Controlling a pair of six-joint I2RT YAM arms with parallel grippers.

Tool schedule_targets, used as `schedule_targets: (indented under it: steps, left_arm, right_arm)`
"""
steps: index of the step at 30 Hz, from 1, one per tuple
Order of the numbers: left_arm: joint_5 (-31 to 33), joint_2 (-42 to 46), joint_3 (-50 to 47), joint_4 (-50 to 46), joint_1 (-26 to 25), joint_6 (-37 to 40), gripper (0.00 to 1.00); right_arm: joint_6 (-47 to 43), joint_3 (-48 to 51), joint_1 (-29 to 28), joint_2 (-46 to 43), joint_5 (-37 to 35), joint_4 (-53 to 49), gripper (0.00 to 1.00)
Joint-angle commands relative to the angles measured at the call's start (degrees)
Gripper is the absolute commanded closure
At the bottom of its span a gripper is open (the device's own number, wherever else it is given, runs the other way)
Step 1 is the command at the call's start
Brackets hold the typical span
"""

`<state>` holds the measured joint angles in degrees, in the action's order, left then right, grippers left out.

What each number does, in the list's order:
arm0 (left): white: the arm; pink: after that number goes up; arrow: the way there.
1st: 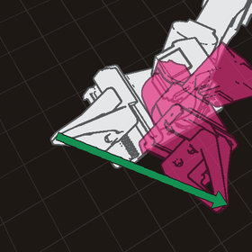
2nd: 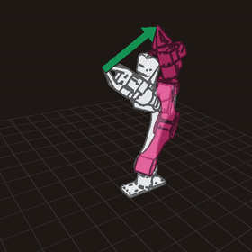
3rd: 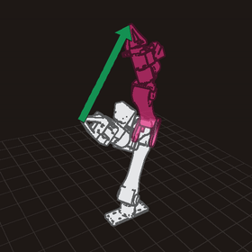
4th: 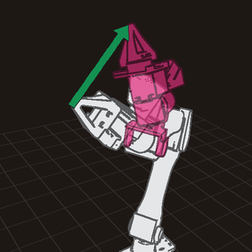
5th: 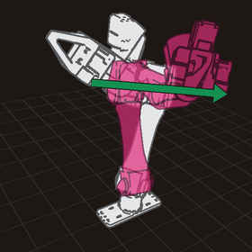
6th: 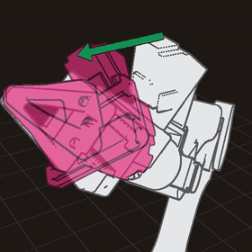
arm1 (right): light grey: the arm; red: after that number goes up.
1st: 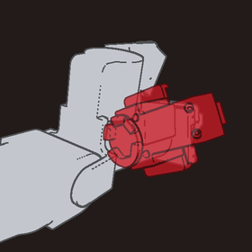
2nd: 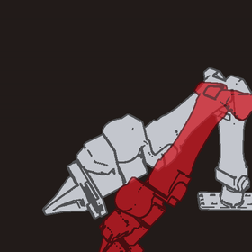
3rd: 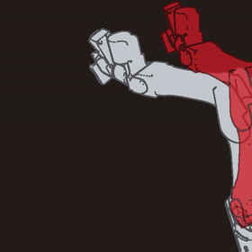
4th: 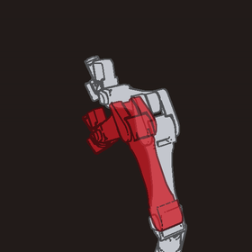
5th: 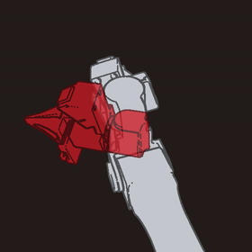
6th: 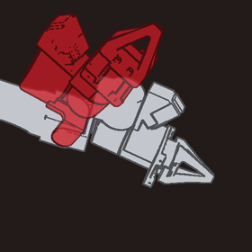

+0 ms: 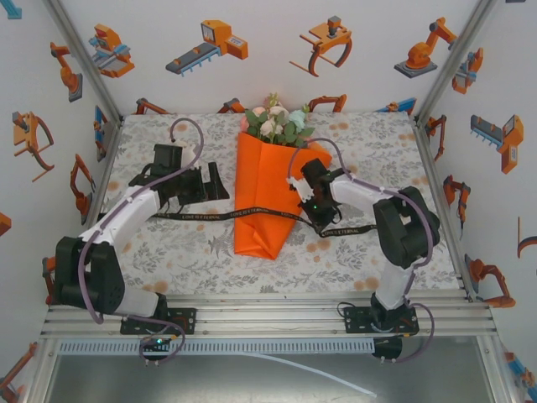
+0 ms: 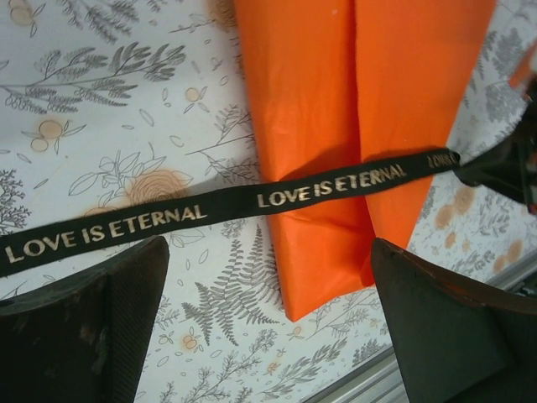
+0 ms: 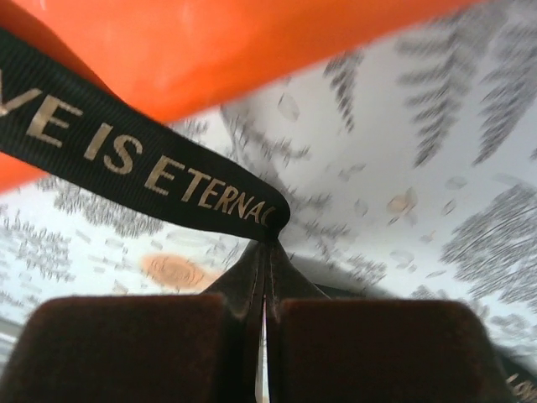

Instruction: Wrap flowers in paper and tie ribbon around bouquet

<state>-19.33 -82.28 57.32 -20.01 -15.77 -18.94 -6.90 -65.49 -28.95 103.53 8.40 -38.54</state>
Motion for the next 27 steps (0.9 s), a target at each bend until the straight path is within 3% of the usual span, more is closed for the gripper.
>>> schedule_targets:
  steps: [1,4,9,12,15,19,23,27]
  left_arm:
    - [2.81,-3.59,0.51,-2.05,-0.16,-3.74,0.03]
    - [4.05,-6.09,0.92,-2.89,-1.32,-2.49,0.03]
    - [13.9,-10.3,2.0,-3.81,-1.19,-8.97,0.01]
    - [19.78,-14.45,5.28,-8.7,-1.19,-13.68,0.09]
    - [17.45,-16.82,6.16,-9.74,-1.47,-13.61,0.14]
    - [19.8,-18.45,6.79,-13.99,-1.9,-13.95,0.22]
    - [26.69,-19.43,6.54,-20.45,-1.9,-17.84,0.35]
    - [28.59,-18.55,3.08,-20.83,-1.76,-19.96,0.52]
  right_arm:
    - [-1.5,2.36,0.12,-4.53,4.23,-5.54,1.0]
    - [-1.2,4.38,0.04,-7.99,4.78,-6.32,1.0]
    - [-0.71,6.33,-1.0,-12.23,9.13,-6.44,1.0]
    - [-0.37,7.47,-1.59,-13.42,9.83,-5.39,1.0]
    - [0.21,7.44,-1.63,-13.53,9.62,-4.59,1.0]
    - [1.78,7.4,-1.63,-13.7,9.4,-3.46,1.0]
    - [6.11,7.7,-1.64,-14.57,5.77,-1.26,1.0]
    - [9.75,10.72,-1.72,-17.18,5.18,2.78,0.99]
